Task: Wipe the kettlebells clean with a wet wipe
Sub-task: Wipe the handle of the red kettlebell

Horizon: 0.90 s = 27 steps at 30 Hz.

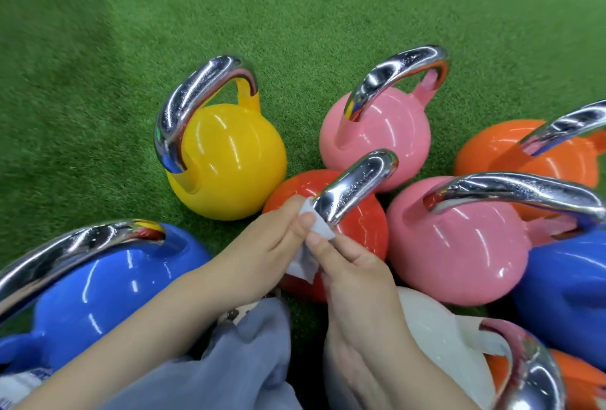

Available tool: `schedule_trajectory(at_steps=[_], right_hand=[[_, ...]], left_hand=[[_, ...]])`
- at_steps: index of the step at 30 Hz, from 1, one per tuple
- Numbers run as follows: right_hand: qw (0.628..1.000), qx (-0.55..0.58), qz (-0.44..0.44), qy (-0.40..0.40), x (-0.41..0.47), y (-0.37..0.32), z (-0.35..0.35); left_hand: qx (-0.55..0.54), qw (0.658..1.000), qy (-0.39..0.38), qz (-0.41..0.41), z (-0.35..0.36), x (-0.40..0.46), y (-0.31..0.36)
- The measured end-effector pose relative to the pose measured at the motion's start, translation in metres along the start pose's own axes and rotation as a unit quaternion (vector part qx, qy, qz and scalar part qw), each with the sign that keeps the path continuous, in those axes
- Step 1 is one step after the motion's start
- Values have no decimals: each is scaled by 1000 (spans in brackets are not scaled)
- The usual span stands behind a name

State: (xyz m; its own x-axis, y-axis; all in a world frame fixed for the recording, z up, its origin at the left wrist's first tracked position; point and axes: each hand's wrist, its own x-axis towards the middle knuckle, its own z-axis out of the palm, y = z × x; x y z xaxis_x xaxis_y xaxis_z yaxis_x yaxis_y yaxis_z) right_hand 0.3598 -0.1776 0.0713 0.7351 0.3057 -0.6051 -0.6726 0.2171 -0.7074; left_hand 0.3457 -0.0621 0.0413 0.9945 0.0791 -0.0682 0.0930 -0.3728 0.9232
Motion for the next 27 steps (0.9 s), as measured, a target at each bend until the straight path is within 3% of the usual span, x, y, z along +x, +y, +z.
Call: schedule_trajectory(at_steps=[3,8,16,21,27], right_hand=[[994,92,55,2,8,-19,1],[989,115,90,23,22,-37,-3],[999,39,22,0,6,-4,-1],[998,43,43,-6,7,-7,-2],[990,106,87,19,25,-39,-5]], left_hand=[[48,998,-13,-36,1,28,22],[113,991,25,-63,12,51,34],[-4,998,56,-4,8,11,4],[-20,997,62,-39,9,8,4],[129,988,41,-75,12,49,43]])
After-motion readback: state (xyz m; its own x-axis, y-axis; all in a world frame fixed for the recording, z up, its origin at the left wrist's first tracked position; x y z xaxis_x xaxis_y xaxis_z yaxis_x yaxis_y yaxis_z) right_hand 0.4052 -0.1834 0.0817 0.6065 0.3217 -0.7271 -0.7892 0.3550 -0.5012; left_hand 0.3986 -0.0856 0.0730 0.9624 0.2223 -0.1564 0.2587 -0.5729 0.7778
